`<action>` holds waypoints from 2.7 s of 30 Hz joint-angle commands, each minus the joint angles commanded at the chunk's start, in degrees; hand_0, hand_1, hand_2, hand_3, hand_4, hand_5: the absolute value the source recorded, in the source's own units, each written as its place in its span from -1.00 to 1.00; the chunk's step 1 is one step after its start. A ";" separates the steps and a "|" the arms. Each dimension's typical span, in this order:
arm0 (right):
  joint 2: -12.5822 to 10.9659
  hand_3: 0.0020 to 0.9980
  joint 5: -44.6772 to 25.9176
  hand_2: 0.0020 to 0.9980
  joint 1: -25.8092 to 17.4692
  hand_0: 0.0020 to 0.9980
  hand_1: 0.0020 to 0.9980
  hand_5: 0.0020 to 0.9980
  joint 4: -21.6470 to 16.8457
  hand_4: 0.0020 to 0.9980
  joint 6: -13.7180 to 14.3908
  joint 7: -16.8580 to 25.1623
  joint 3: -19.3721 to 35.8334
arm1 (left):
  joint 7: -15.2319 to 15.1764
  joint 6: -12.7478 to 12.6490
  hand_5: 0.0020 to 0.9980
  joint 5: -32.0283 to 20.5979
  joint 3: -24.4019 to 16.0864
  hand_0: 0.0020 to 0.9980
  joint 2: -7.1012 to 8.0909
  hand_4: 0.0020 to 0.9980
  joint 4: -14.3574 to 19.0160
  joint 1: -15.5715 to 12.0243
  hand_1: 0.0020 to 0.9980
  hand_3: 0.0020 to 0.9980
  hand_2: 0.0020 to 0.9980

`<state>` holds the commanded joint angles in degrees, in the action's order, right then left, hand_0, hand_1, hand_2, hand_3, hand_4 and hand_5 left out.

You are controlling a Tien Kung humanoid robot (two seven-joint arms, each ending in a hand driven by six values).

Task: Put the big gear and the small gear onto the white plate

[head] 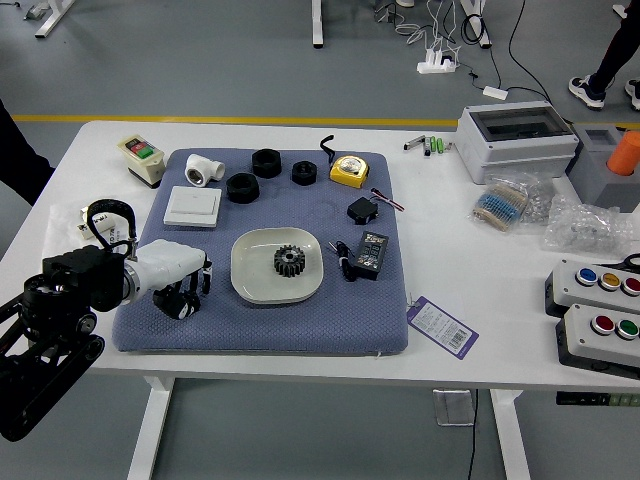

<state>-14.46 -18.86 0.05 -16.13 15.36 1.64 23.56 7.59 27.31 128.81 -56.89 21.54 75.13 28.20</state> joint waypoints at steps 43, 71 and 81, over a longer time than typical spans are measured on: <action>-0.19 0.19 0.05 0.53 0.25 0.40 0.46 0.37 -0.01 0.66 0.06 0.01 0.16 | -0.59 3.12 -1.00 -1.85 -3.24 -0.16 0.39 0.01 8.34 1.38 0.02 0.18 0.11; -0.21 0.19 -0.16 0.53 0.23 0.40 0.46 0.37 -0.08 0.66 0.14 0.05 -0.08 | 0.06 5.34 -0.89 0.50 -3.30 -0.01 0.09 0.89 4.41 -0.21 0.29 0.39 0.34; -0.20 0.19 -0.24 0.53 0.16 0.40 0.46 0.37 -0.07 0.66 0.17 0.04 -0.41 | -0.26 3.03 -0.97 -0.13 -1.99 -0.08 -0.96 0.53 1.65 0.32 0.19 0.29 0.24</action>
<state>-14.66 -19.11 0.20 -16.20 15.52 1.67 23.16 7.33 30.34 128.68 -58.88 20.58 76.77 28.53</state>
